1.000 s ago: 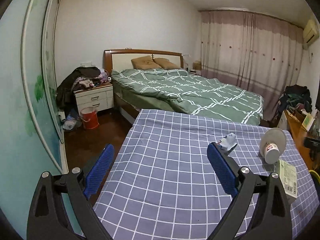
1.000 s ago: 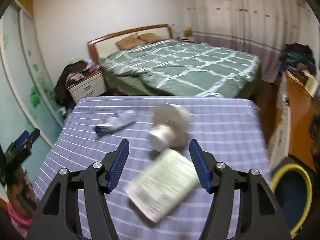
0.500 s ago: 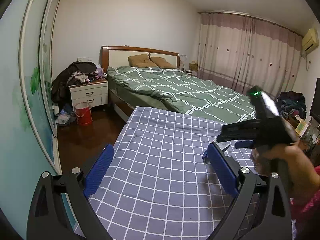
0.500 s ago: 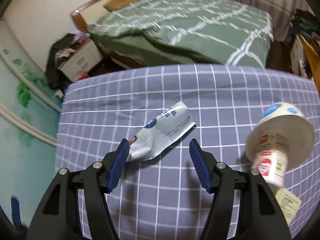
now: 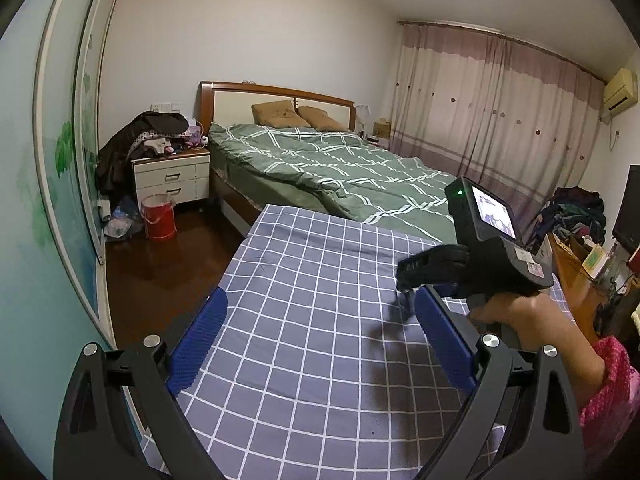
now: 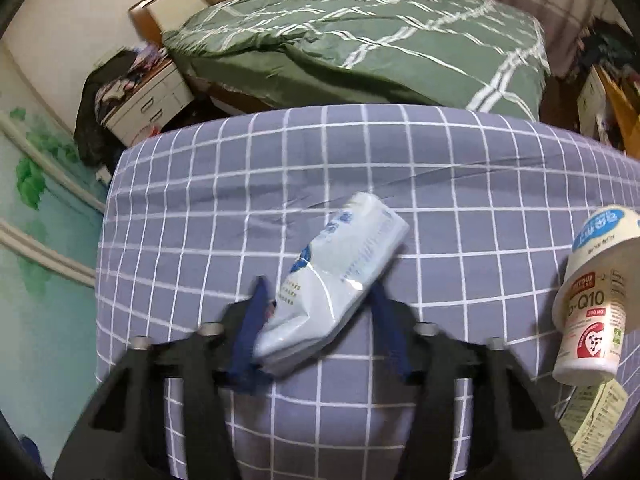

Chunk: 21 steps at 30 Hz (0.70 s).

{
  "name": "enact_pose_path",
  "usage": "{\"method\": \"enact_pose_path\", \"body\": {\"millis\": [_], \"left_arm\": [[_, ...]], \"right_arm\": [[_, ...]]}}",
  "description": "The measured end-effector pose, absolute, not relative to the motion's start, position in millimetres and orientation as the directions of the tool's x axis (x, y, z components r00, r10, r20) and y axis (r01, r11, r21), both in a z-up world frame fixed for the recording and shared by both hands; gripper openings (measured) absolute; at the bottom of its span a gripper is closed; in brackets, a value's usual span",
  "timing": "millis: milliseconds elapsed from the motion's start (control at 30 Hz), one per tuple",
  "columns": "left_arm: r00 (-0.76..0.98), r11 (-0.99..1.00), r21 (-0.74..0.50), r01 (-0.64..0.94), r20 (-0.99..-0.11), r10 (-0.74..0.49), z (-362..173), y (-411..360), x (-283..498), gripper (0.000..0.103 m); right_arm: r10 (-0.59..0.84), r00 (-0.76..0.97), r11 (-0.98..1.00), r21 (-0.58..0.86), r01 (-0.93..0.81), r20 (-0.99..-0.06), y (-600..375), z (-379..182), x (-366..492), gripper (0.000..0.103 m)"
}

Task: Collect trash
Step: 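Grasp the crumpled white-blue tube with the right gripper, then carry the tube into the yellow bin and open the right gripper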

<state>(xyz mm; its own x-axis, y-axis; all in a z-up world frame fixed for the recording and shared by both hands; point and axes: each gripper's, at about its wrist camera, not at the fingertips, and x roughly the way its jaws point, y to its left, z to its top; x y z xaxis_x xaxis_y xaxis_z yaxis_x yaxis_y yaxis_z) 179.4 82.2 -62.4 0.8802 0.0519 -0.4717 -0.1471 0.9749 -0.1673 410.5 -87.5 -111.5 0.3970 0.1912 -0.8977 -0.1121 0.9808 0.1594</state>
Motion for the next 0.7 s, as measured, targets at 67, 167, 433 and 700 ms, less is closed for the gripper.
{"method": "enact_pose_path", "body": {"millis": [67,167,433,700], "left_arm": [[0.88,0.975,-0.166,-0.147,-0.473,0.052,-62,83,180,0.093],[0.877,0.976,-0.161,-0.15,-0.476,0.056,-64,82,181,0.093],[0.871,0.978,-0.144,-0.15,-0.488,0.062,-68,78,185,0.093],[0.867,0.982,-0.129,-0.141,-0.495,0.059,-71,74,188,0.093]], "right_arm": [[0.211,0.393,0.975,0.166,-0.146,-0.895,-88,-111,402,0.03],[0.24,0.399,0.966,0.179,-0.186,-0.885,-94,-107,386,0.027],[0.347,0.451,0.932,0.25,-0.262,-0.822,-143,-76,319,0.027],[0.348,0.591,0.937,0.254,-0.24,-0.728,-230,-43,241,0.027]]}}
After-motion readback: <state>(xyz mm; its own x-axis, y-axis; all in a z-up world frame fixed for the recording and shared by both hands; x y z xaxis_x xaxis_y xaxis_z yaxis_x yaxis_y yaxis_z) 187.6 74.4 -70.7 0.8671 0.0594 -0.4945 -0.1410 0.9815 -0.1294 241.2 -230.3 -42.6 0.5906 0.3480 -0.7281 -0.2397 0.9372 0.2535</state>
